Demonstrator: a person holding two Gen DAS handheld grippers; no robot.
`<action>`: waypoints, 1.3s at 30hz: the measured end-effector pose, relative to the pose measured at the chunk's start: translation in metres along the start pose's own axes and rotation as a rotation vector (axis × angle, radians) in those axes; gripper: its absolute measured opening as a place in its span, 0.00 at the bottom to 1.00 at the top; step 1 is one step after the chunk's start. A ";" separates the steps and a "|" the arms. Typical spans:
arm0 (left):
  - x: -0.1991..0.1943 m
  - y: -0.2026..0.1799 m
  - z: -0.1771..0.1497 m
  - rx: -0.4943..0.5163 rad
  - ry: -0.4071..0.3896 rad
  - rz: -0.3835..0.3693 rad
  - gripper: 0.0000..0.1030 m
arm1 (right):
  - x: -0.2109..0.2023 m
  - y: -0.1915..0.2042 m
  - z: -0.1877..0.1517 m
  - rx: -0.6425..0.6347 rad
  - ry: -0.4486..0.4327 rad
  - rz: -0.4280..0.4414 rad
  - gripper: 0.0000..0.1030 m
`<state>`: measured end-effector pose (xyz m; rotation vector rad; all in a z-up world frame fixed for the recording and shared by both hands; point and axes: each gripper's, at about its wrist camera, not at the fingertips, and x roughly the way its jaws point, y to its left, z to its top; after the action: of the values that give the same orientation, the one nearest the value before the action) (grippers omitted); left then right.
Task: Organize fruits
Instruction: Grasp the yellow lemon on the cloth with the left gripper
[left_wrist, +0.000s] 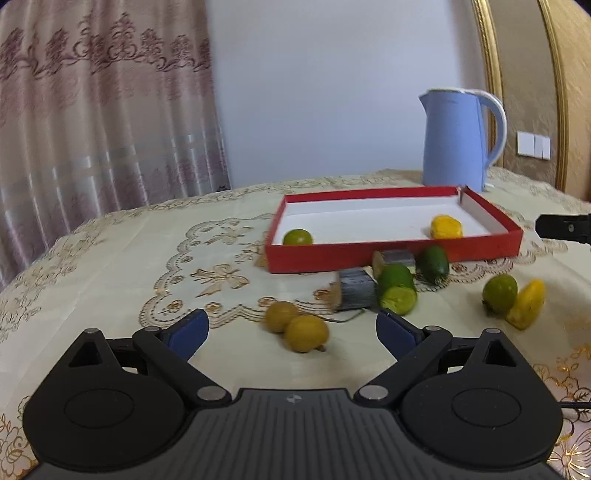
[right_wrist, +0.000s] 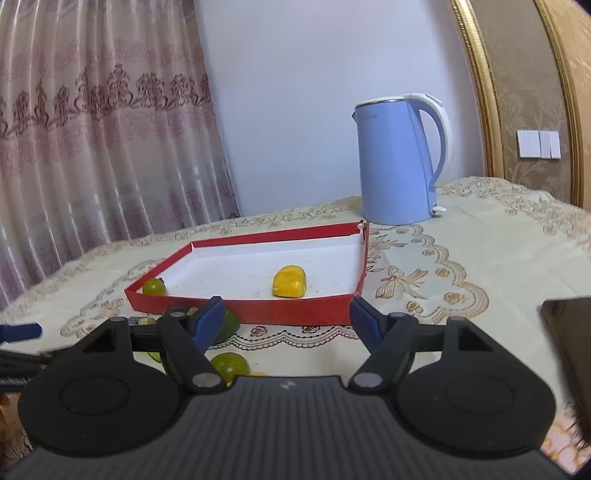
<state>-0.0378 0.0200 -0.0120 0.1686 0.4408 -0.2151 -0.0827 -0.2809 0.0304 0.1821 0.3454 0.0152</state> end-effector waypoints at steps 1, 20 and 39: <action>0.002 -0.003 0.000 0.006 0.003 -0.001 0.92 | 0.002 0.001 -0.002 -0.009 0.007 -0.001 0.71; 0.047 -0.003 0.014 -0.102 0.211 0.049 0.69 | 0.003 0.003 -0.009 -0.016 0.002 0.005 0.88; 0.032 0.000 0.013 -0.128 0.199 -0.035 0.29 | 0.000 -0.005 -0.009 0.024 -0.006 0.008 0.91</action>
<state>-0.0039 0.0116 -0.0143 0.0569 0.6537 -0.2041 -0.0856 -0.2841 0.0211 0.2069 0.3390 0.0188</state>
